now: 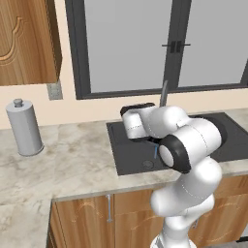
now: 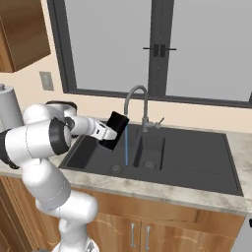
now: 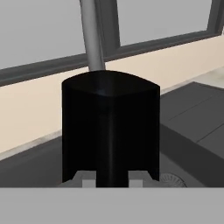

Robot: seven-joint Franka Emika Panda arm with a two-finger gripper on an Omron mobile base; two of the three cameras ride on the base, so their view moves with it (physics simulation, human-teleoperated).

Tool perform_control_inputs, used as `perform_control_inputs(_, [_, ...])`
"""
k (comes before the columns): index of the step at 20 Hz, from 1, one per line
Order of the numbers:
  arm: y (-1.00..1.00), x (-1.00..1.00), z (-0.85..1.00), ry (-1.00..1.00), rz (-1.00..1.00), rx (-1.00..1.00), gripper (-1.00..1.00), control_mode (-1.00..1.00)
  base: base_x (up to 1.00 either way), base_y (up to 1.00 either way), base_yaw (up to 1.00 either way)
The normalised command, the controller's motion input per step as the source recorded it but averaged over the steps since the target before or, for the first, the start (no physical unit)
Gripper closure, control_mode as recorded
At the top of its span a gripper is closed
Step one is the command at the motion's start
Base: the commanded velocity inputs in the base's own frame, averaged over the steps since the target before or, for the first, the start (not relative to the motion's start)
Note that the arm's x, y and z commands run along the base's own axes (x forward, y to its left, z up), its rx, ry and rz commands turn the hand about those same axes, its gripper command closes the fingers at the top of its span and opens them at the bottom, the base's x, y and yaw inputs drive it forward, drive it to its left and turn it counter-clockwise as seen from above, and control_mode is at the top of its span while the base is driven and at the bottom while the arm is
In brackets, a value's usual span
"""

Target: Turn on the sink faucet and place the jug under the water for a few seconds to fill it up.

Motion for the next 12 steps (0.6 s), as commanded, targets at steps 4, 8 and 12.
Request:
perform_control_inputs(4, [-0.13,0.0,-0.17,0.0,-0.01,-0.11,1.0,-1.0,0.0,0.0,0.0])
perform_control_inputs(8, [0.0,0.05,-0.09,0.0,-0.09,-0.1,1.0,-1.0,0.0,0.0,0.0])
perform_control_inputs(12, [0.0,0.03,-0.32,0.01,-0.03,-0.13,1.0,-1.0,0.0,0.0,0.0])
